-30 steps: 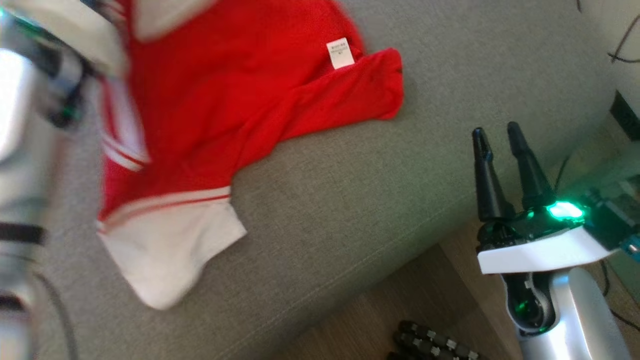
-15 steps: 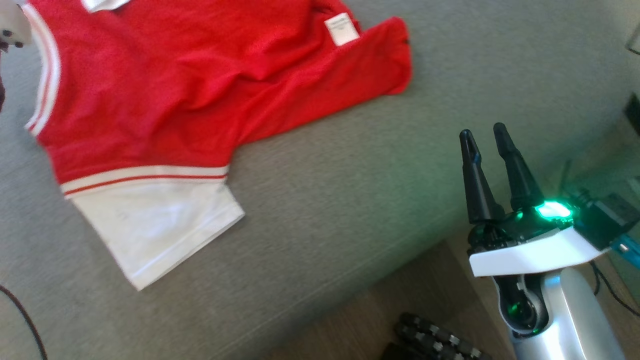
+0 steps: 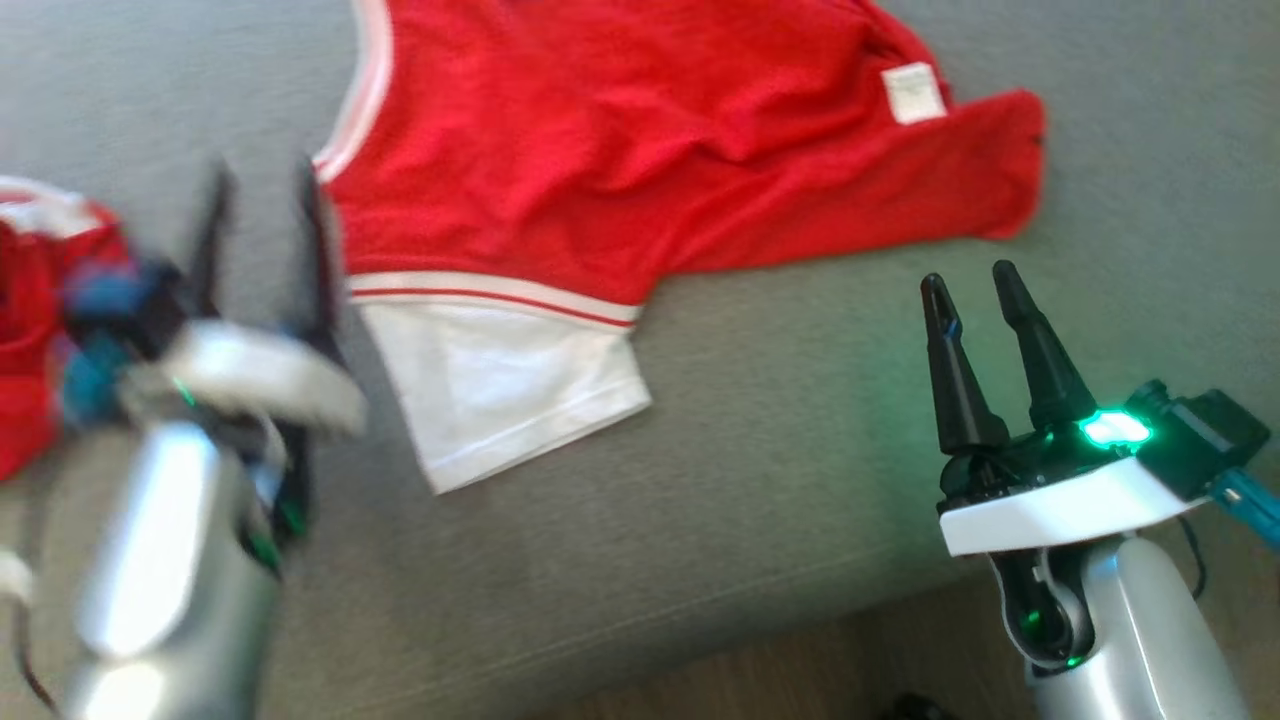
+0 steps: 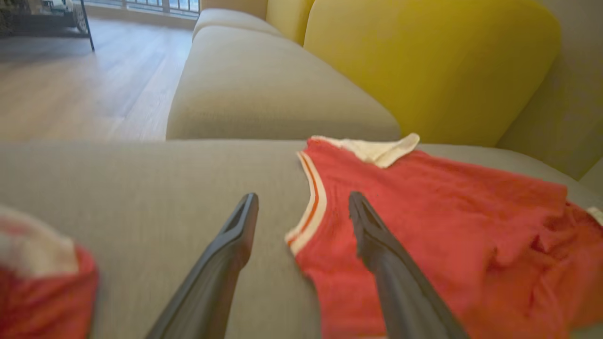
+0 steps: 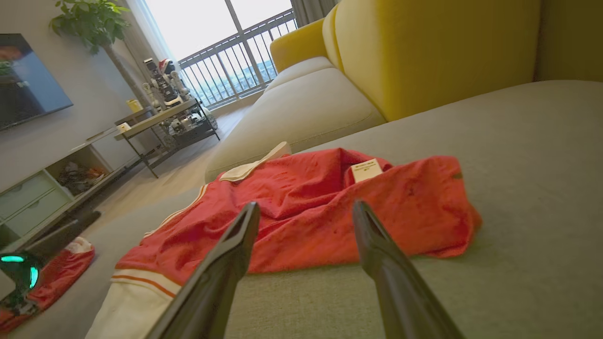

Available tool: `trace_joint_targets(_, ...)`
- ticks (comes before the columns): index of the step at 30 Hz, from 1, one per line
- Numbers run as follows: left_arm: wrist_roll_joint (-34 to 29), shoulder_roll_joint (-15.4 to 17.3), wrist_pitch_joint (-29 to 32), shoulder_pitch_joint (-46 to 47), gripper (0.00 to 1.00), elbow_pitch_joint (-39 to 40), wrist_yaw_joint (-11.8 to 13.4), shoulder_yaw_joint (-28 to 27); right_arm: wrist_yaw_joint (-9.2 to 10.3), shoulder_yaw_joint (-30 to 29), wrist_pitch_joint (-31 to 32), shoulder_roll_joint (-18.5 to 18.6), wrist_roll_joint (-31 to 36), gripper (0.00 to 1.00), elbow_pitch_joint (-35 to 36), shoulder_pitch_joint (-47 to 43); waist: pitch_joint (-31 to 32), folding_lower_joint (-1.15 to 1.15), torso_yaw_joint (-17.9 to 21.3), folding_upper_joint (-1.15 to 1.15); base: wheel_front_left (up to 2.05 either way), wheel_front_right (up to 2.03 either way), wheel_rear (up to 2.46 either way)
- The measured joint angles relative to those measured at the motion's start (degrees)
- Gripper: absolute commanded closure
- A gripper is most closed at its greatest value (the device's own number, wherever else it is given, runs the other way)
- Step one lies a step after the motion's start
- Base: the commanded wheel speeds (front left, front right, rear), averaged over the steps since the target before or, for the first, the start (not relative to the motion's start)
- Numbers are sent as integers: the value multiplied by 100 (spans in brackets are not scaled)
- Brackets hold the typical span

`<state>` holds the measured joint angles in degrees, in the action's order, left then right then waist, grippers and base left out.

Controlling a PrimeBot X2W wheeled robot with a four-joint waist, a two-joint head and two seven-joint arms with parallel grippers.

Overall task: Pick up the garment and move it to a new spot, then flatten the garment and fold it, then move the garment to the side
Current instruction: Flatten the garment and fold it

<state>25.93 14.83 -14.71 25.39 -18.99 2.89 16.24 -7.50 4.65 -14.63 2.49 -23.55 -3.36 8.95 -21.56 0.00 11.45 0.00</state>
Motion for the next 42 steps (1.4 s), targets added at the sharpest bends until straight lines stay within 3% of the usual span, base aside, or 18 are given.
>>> trace_joint_targets(5, 177, -326, 3, -965, 0, 244, 5, 223, 0, -3, 0, 1, 45, 0, -73, 0, 189, 0, -377, 0, 0, 0, 0)
trace_joint_targets(11, 900, -705, 409, -1469, 0, 257, -361, 424, 0, 3, 0, 2, 96, 0, -129, -7, 389, 0, -590, 0, 0, 0, 0)
trace_joint_targets(31, 1189, -748, 1560, -2043, 1, 653, -186, 909, 0, -10, 0, 3, 138, 0, -155, -32, 561, 0, -443, 0, 0, 0, 0)
trace_joint_targets(35, 1190, -744, 1612, -2134, 45, 768, -79, 903, 0, -12, 0, 3, 138, 0, -143, -40, 556, 1, -433, 0, 0, 0, 0)
trace_joint_targets(37, 1192, -740, 1611, -2193, 53, 800, -34, 900, 0, -16, 0, 3, 138, 0, -140, -40, 554, 0, -431, 0, 0, 0, 0)
trace_joint_targets(39, 1205, -738, 1612, -2251, 84, 848, -32, 896, 0, -19, 0, 3, 138, 0, -135, -41, 555, 1, -429, 0, 0, 0, 0)
trace_joint_targets(40, 1207, -735, 1612, -2274, 87, 860, -32, 893, 0, -20, 0, 3, 138, 0, -135, -42, 556, 0, -429, 0, 0, 0, 0)
trace_joint_targets(42, 1258, -725, 1621, -2308, 75, 881, -32, 894, 0, -19, 0, 3, 138, 0, -135, -51, 566, 0, -428, 0, 0, 0, 0)
